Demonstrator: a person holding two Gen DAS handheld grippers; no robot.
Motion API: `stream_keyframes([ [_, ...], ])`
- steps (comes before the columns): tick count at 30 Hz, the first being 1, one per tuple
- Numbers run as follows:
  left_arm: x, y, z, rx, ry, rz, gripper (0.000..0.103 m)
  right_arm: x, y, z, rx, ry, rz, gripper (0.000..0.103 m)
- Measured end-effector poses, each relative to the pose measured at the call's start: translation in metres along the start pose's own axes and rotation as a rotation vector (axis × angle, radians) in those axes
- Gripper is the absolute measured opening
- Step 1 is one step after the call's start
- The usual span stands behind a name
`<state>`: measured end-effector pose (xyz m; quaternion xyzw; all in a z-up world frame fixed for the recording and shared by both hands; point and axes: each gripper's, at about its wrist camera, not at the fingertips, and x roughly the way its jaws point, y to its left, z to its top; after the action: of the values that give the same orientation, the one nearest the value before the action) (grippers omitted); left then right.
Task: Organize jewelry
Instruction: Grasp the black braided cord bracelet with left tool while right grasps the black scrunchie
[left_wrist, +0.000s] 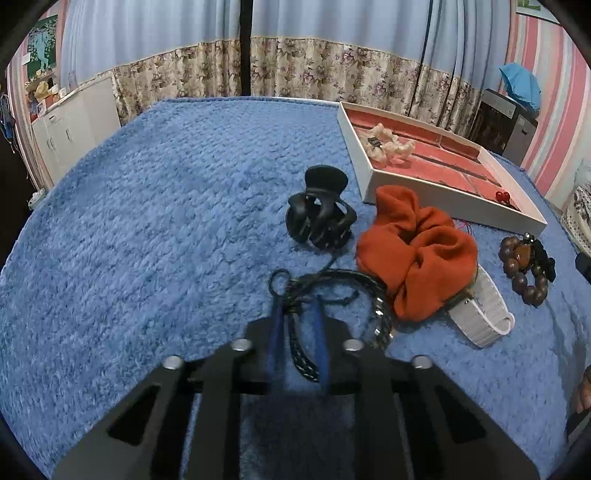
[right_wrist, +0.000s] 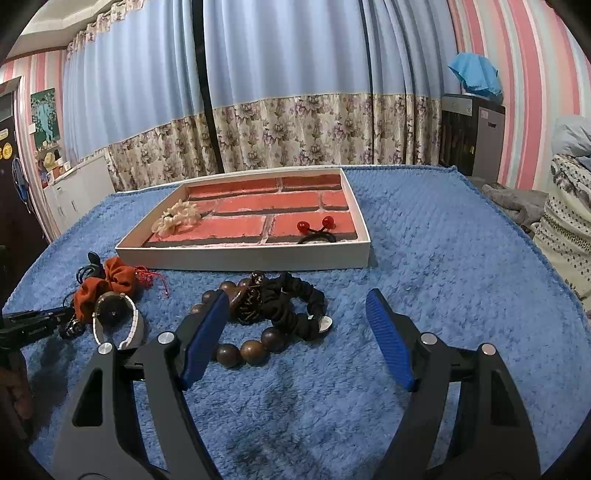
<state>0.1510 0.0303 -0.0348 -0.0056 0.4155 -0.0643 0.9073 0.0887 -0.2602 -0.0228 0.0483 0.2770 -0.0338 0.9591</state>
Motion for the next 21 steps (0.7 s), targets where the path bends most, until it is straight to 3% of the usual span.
stream_keyframes([
  [9, -0.017, -0.002, 0.009, 0.009, -0.082, -0.01, 0.01, 0.022, -0.001, 0.002, 0.016, 0.049, 0.012, 0.072],
  [13, -0.024, -0.004, 0.011, 0.019, -0.112, -0.014, 0.01, 0.031, 0.002, 0.002, 0.008, 0.076, 0.029, 0.065],
  [21, -0.03, -0.009, 0.017, 0.022, -0.136, -0.026, 0.01, 0.056, 0.007, 0.002, -0.012, 0.186, 0.021, 0.041],
])
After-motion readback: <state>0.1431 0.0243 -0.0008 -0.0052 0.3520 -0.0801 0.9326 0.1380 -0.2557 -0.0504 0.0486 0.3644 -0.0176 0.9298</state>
